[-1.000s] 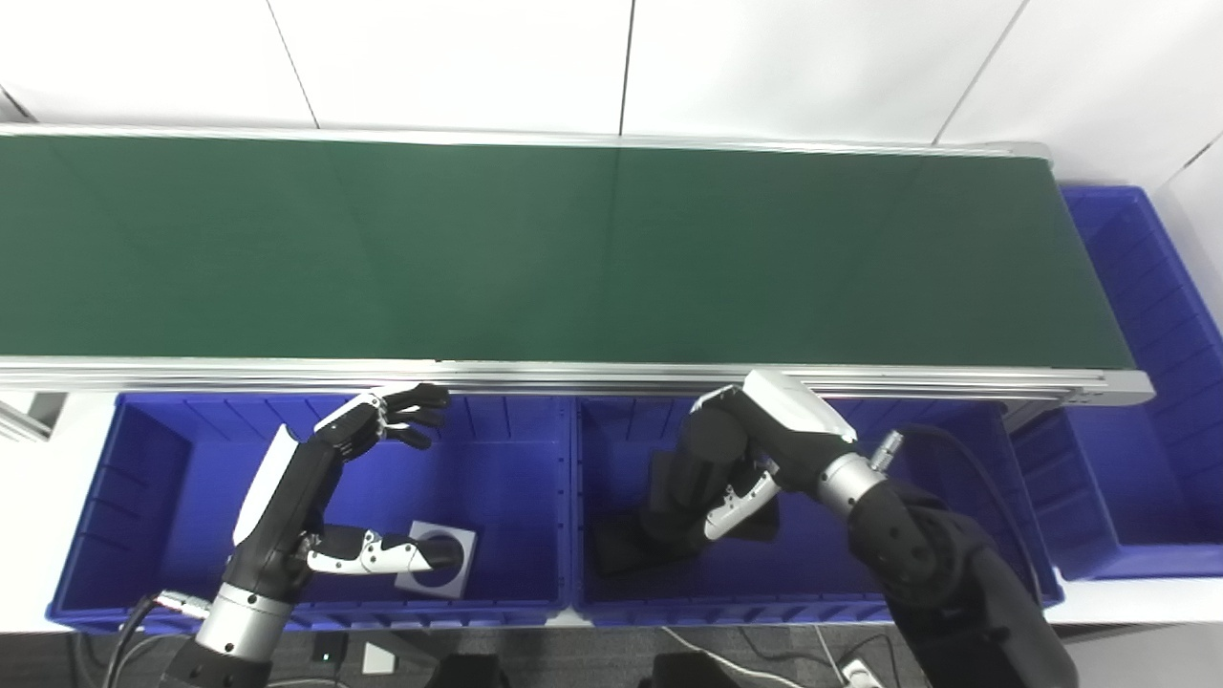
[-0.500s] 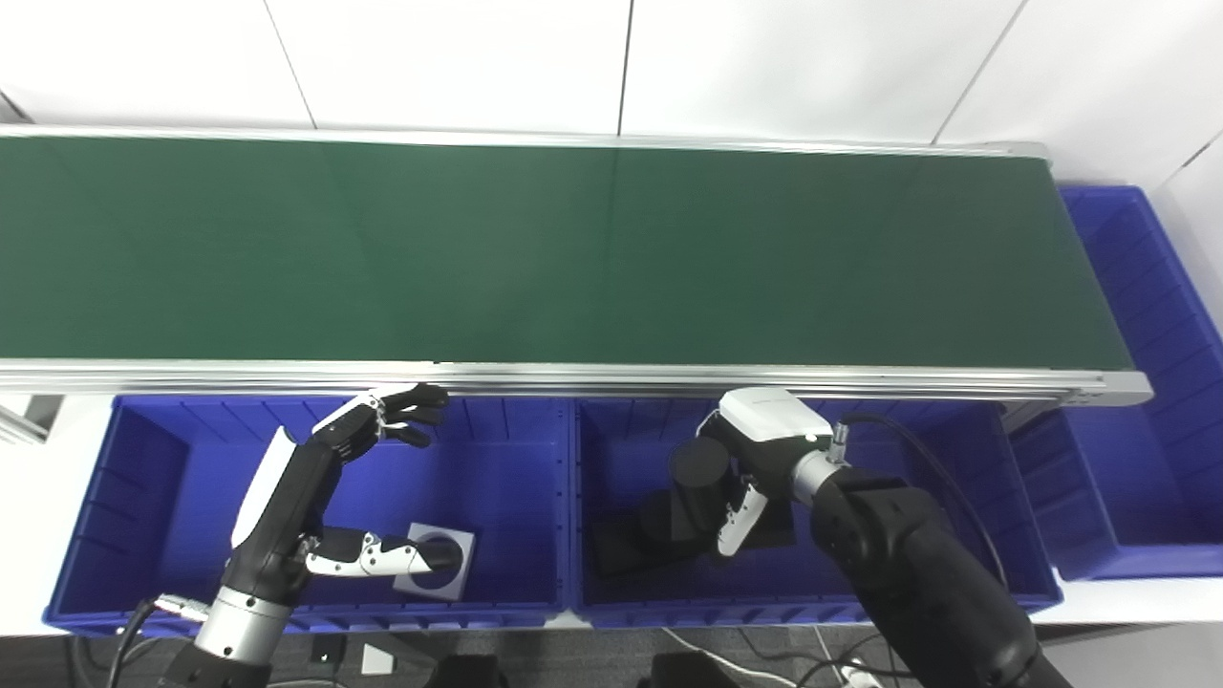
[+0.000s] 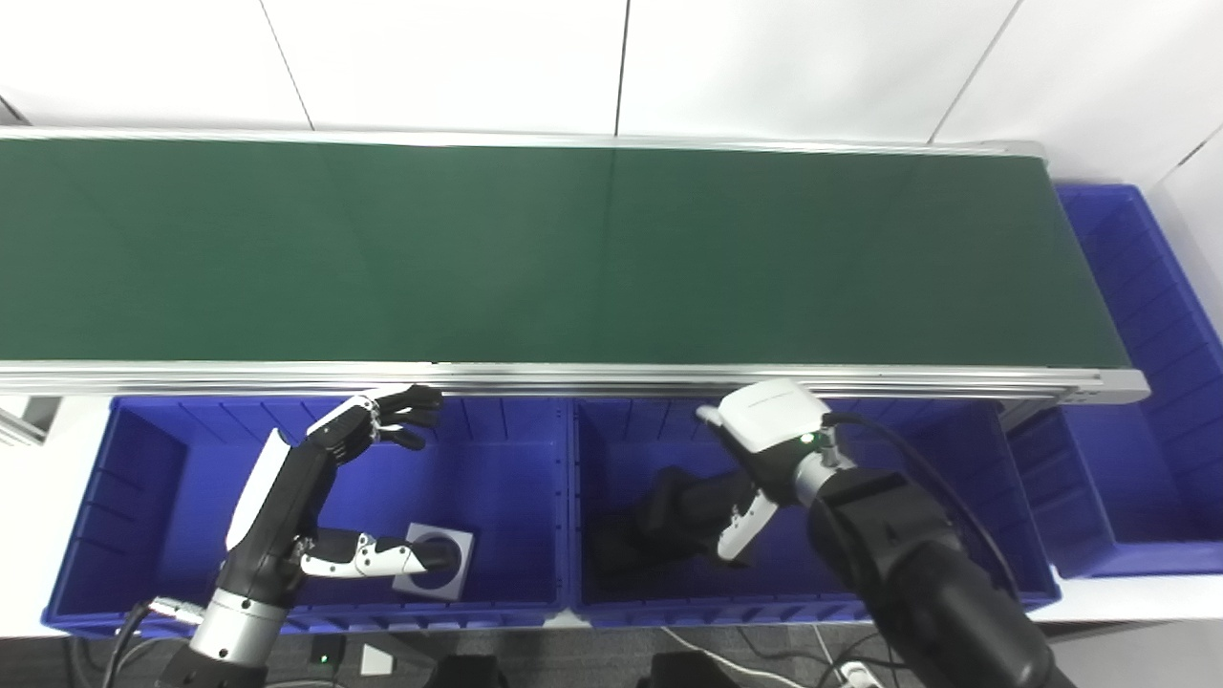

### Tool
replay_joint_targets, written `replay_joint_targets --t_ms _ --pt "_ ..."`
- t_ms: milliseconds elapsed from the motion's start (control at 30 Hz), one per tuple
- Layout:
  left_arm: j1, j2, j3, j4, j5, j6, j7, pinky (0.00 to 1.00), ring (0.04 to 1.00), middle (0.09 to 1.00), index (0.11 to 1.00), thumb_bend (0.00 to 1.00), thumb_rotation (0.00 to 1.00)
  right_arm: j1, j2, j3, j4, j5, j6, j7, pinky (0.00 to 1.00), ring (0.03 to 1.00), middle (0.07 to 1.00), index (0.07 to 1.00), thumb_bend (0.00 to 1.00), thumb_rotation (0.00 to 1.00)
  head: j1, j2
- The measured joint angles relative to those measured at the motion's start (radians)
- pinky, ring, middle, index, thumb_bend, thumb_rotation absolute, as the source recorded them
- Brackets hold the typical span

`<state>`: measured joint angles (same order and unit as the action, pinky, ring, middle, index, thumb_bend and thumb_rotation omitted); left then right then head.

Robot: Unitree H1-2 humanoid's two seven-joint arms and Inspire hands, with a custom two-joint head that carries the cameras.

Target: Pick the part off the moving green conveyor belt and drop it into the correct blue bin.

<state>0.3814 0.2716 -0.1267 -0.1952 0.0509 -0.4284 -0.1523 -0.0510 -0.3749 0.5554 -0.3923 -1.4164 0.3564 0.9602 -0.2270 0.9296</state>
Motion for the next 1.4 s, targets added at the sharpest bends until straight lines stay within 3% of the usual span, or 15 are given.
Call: replay_joint_targets --t_ms 333,500,533,667,767,867,1033,1300,1400 --pt "-0.001 -0.001 0.006 0.001 -0.014 0.0 -0.011 0.6 0.702 0.752 0.745 0.92 0.28 0.004 0.016 -0.079 -0.04 0.001 -0.073 0.085 1.0 0.986 0.974 0.984 0.98 0.56 0.002 -0.002" --pt "0.0 -0.001 0.006 0.002 -0.015 0.0 -0.014 0.6 0.703 0.752 0.745 0.91 0.27 0.023 0.044 -0.137 -0.077 0.077 -0.077 0.087 1.0 0.972 0.963 0.978 0.96 0.49 0.008 -0.005" --pt "-0.001 -0.001 0.006 0.002 -0.015 0.0 -0.015 0.6 0.7 0.753 0.745 0.92 0.27 0.029 0.054 -0.155 -0.076 0.117 -0.076 0.081 0.96 0.954 0.946 0.966 0.95 0.42 0.015 -0.008" --pt "-0.002 -0.002 0.007 0.002 -0.009 0.0 -0.02 0.61 0.709 0.758 0.75 0.91 0.3 0.09 0.128 -0.279 -0.069 0.372 -0.075 -0.029 0.87 0.932 0.937 0.963 0.93 0.31 0.038 -0.014" --pt "-0.001 -0.002 0.01 0.001 0.021 0.001 -0.021 0.59 0.7 0.755 0.757 0.92 0.33 0.15 0.179 -0.337 -0.053 0.547 -0.075 -0.138 0.82 0.925 0.948 0.982 0.92 0.32 0.058 -0.023" --pt "-0.002 -0.003 0.011 0.0 0.049 0.012 -0.022 0.58 0.692 0.756 0.762 0.92 0.33 0.186 0.191 -0.351 -0.026 0.66 -0.075 -0.213 0.81 0.924 0.955 0.995 0.93 0.33 0.08 -0.031" --pt "-0.008 -0.002 0.002 -0.009 0.066 0.067 -0.036 0.57 0.702 0.788 0.803 0.94 0.35 0.225 0.186 -0.368 0.016 0.823 -0.121 -0.348 0.78 0.91 0.975 1.0 0.95 0.43 0.135 -0.052" --pt "-0.065 -0.011 -0.012 0.017 0.074 0.097 -0.052 0.61 0.731 0.807 0.819 0.96 0.38 0.272 0.183 -0.351 0.085 0.901 -0.184 -0.512 0.78 0.903 0.982 1.0 0.97 0.46 0.183 -0.084" --pt "-0.105 -0.031 -0.017 0.062 0.074 0.097 -0.052 0.69 0.778 0.828 0.827 0.94 0.35 0.279 0.183 -0.347 0.113 0.92 -0.224 -0.57 0.79 0.906 0.983 1.0 0.96 0.48 0.187 -0.103"
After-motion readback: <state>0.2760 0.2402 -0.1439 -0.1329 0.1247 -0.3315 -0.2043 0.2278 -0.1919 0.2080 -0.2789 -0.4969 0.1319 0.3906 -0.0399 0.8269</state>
